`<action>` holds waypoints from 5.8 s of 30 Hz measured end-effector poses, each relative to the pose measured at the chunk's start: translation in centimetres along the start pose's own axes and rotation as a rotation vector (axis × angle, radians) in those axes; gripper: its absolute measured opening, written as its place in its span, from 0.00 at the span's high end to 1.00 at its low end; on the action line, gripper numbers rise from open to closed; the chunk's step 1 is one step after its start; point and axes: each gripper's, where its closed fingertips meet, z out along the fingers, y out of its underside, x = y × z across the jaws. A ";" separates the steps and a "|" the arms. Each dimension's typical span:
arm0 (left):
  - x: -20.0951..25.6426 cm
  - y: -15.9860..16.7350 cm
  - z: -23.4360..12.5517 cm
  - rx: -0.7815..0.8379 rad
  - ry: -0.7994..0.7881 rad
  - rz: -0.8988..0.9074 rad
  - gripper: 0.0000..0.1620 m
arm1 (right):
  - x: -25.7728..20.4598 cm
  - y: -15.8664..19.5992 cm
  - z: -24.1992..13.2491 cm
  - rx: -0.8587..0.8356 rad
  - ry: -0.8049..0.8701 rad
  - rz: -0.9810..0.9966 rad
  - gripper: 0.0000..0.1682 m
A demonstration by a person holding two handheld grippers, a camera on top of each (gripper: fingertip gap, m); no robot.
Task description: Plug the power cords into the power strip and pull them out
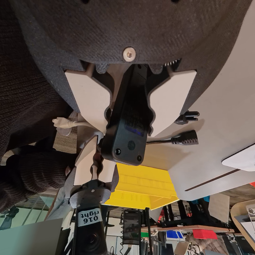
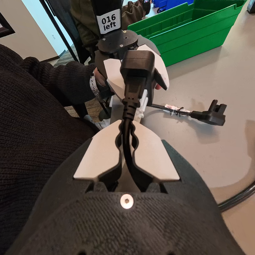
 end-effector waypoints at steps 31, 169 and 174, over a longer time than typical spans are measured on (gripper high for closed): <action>0.5 -0.8 -0.8 0.082 0.118 -0.107 0.68 | 0.4 0.0 -0.2 0.023 -0.014 0.043 0.95; -3.2 -5.2 -4.4 0.631 0.248 -0.673 0.64 | 2.5 -3.2 -3.6 0.339 -0.076 0.260 0.95; -4.2 -5.1 -4.4 0.616 0.068 -0.550 0.41 | 3.5 -3.6 -4.5 0.399 -0.084 0.332 0.95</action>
